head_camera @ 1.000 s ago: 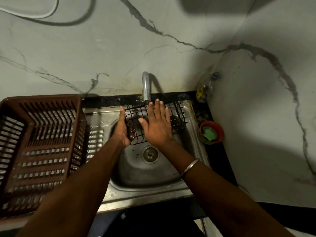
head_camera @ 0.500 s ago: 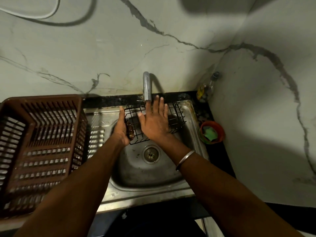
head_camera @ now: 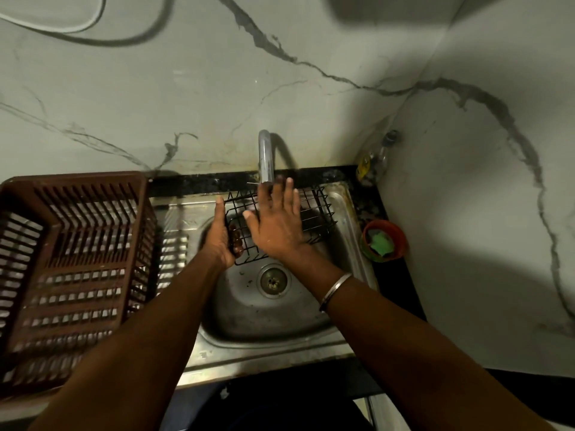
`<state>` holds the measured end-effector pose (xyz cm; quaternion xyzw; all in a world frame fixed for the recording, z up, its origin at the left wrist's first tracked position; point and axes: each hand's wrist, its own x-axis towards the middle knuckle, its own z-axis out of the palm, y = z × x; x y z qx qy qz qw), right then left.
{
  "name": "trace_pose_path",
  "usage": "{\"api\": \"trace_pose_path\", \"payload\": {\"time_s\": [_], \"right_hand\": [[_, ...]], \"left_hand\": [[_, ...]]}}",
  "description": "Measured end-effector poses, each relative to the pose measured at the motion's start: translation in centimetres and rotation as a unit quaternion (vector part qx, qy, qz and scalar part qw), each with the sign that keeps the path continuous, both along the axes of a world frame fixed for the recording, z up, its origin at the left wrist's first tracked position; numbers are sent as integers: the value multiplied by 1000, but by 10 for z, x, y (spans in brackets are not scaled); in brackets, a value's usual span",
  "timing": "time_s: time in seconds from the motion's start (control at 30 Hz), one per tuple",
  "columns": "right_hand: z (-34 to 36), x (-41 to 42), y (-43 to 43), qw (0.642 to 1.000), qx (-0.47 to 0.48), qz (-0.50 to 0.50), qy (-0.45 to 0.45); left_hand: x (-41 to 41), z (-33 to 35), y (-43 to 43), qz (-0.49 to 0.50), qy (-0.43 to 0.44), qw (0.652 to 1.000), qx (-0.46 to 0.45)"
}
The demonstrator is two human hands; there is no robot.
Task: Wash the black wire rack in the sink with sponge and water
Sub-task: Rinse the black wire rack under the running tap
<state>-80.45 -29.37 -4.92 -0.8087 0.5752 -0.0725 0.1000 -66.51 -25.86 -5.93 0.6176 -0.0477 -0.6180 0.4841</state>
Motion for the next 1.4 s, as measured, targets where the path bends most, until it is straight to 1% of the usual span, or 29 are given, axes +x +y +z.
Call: {"api": "trace_pose_path", "payload": {"time_s": [0.03, 0.07, 0.1, 0.17, 0.27, 0.4, 0.5, 0.53, 0.63, 0.77, 0.9, 1.1, 1.2, 1.4], "right_hand": [[0, 2, 2, 999, -11, 38, 8], [-1, 1, 2, 998, -17, 53, 14], [0, -2, -1, 999, -17, 34, 11], [0, -10, -10, 999, -1, -41, 6], [-1, -25, -16, 996, 7, -85, 17], [5, -41, -25, 981, 49, -188, -30], [10, -44, -26, 956, 100, -250, -112], [13, -45, -26, 952, 105, -260, -124], [17, -46, -28, 957, 98, -248, -115], [23, -47, -31, 965, 96, -227, -94], [26, -45, -30, 975, 106, -190, -47], [28, -46, -33, 978, 102, -173, -50], [28, -45, -33, 982, 90, -158, -50], [30, -43, -32, 988, 64, -135, -37]], "left_hand": [[0, 0, 0, -2, 6, 1000, -5], [1, 2, 2, 0, 11, 1000, -10], [1, 4, 2, -1, 17, 1000, -13], [4, 5, 2, -4, 12, 1000, 1], [10, 2, 5, 2, 7, 1000, 12], [15, -3, 7, 2, 30, 1000, -1], [15, -10, 7, -5, 37, 999, 12], [15, -11, 6, -4, 37, 999, 10], [20, -18, 8, -20, 22, 999, 27], [23, -20, 3, -46, 64, 996, 42], [35, -25, -5, -54, 36, 997, 47], [47, -28, 1, -60, 101, 993, 24], [49, -32, 6, -30, 145, 989, -14], [44, -37, 6, -3, 155, 987, -31]]}}
